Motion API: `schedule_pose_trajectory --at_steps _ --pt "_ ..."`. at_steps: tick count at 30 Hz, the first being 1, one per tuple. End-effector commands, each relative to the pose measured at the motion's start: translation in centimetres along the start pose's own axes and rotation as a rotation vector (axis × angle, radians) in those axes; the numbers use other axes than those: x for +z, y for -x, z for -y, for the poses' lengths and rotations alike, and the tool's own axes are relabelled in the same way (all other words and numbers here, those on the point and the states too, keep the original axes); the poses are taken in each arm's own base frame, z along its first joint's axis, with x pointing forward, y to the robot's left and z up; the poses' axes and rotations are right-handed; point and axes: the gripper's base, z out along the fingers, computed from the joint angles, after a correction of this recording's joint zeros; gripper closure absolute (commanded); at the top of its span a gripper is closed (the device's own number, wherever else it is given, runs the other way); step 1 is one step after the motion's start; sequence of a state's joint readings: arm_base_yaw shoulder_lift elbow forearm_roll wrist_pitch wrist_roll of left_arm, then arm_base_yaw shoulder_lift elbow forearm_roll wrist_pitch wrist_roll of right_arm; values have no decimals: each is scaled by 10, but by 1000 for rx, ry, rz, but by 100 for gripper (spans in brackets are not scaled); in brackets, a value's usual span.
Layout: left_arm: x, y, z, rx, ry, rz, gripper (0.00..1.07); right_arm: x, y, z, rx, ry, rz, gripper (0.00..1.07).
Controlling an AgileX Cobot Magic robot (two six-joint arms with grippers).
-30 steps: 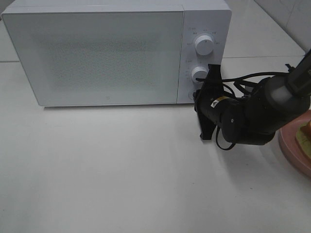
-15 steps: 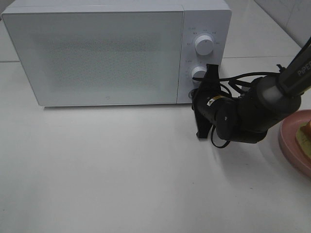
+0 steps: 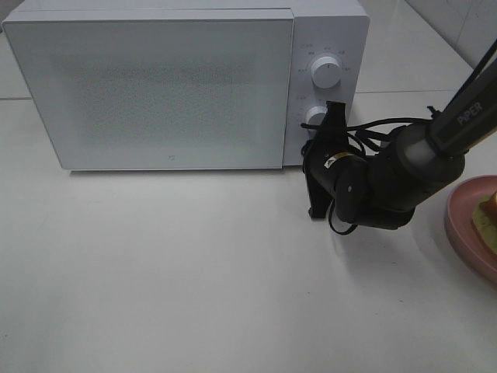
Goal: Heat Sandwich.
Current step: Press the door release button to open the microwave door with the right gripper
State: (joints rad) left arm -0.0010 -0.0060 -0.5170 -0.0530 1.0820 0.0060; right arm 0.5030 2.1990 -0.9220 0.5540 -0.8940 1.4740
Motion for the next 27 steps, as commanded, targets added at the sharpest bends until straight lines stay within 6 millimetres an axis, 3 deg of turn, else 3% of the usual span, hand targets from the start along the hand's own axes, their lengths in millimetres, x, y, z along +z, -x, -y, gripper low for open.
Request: schedule_pose_trajectory --at_steps 1,17,27 --pt "-2 0 0 4 -5 29 10 16 3 -41 -3 258 2 107" --pt "-2 0 0 4 -5 29 10 19 0 -33 -20 146 -27 107" --pt "-2 0 0 4 -5 29 10 10 0 -31 -34 69 -51 107"
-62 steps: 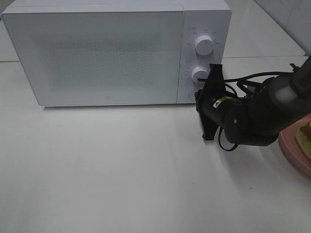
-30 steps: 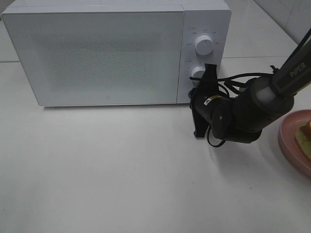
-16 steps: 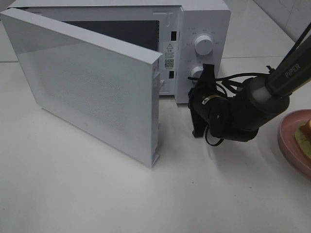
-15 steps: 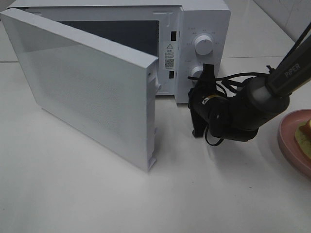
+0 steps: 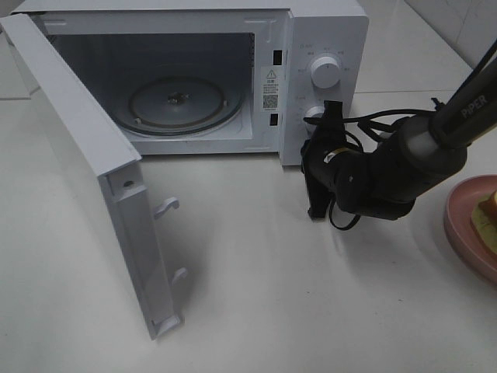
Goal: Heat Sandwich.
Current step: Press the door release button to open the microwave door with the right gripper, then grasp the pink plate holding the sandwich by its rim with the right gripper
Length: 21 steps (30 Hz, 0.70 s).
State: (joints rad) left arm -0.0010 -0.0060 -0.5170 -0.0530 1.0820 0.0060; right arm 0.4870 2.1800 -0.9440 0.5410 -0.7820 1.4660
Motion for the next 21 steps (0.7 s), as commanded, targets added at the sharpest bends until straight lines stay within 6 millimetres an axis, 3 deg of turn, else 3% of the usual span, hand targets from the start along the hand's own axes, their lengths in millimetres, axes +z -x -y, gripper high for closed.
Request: schedule_pose_trajectory --at_steps 1,8,21 --pt "-2 0 0 4 -5 29 10 3 1 -25 -43 129 -30 107" --pt "-2 0 0 4 -5 29 10 -17 12 -8 -61 28 -20 107" --pt "-2 0 0 5 -5 29 10 -59 17 -11 -105 -20 -56 107"
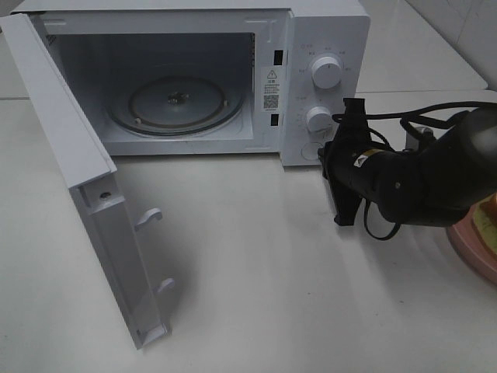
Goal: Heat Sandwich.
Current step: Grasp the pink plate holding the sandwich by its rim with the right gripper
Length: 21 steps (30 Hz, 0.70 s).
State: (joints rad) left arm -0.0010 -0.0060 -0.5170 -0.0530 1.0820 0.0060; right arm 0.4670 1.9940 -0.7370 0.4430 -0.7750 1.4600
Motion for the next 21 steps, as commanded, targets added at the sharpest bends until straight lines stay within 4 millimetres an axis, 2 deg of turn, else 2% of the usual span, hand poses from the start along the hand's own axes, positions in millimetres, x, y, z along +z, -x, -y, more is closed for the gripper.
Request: schedule_pose_trajectory --at_steps 1,3,6,8,11,13,16,21 --pt "-2 0 0 5 -5 29 10 -17 1 -6 -53 -6 -21 107" --pt "-2 0 0 5 -5 29 10 -21 2 -6 -62 -13 -23 107" --pt "-2 0 0 5 -5 29 10 -40 5 -9 -113 -40 -39 107" --pt "-2 0 0 4 -5 29 10 -44 5 -9 -131 -50 -45 107" --pt "-2 0 0 4 -5 29 10 -58 1 -13 -290 -115 -116 107" --pt "-2 0 0 4 -5 29 10 -61 -1 -16 -334 -118 -136 107" --pt "-2 0 0 4 -5 29 10 -75 -5 -21 -548 -154 -226 107" --pt "-2 0 0 4 -5 29 10 -90 -5 -21 -694 -235 -290 106"
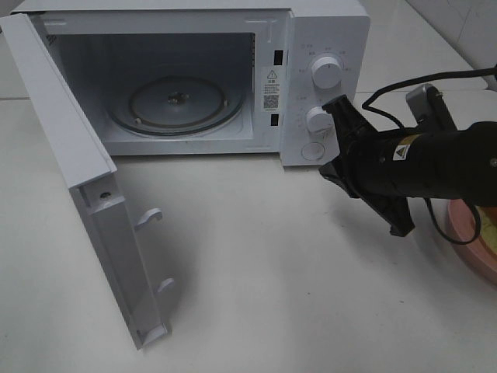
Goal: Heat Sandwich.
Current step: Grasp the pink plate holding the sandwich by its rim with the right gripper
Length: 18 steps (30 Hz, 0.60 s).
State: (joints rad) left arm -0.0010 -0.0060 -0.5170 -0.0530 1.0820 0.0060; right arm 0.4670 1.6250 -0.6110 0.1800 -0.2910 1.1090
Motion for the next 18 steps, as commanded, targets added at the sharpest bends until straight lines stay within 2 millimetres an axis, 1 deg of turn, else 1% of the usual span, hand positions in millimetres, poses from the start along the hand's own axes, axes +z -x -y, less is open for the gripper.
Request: schedule_pose_trajectory --at_steps 1,2,4,5,6,8,9,10,13,14,15,18 --pt "-2 0 0 4 -5 29 10 -13 -3 1 -184 -65 -59 106" --pt "-2 0 0 4 -5 29 10 -19 -3 1 -257 -92 -77 106" --pt "-2 0 0 4 -5 29 10 -24 -2 1 -347 -126 -98 106" --pt "-2 0 0 4 -5 29 10 -24 -2 1 -347 -126 -98 106" --pt "-2 0 0 4 -5 29 10 -28 -1 -1 -455 -178 -135 106" --pt "-2 0 0 4 -5 29 10 -30 -1 -3 -557 -237 -186 106" --pt "-2 0 0 4 -5 29 10 -30 -1 -3 -557 -237 -186 106" --pt "-2 0 0 4 -5 29 10 -33 1 -8 -666 -271 -231 106" --pt "-2 0 0 4 -5 29 10 -38 2 -15 -825 -319 -314 106" --pt "-2 0 0 4 -5 29 10 -38 2 -15 -825 -319 -314 106" --pt "-2 0 0 4 -5 29 10 -42 2 -17 -919 -346 -386 106" --pt "-2 0 0 4 -5 29 10 -47 4 -21 -1063 -365 -459 106"
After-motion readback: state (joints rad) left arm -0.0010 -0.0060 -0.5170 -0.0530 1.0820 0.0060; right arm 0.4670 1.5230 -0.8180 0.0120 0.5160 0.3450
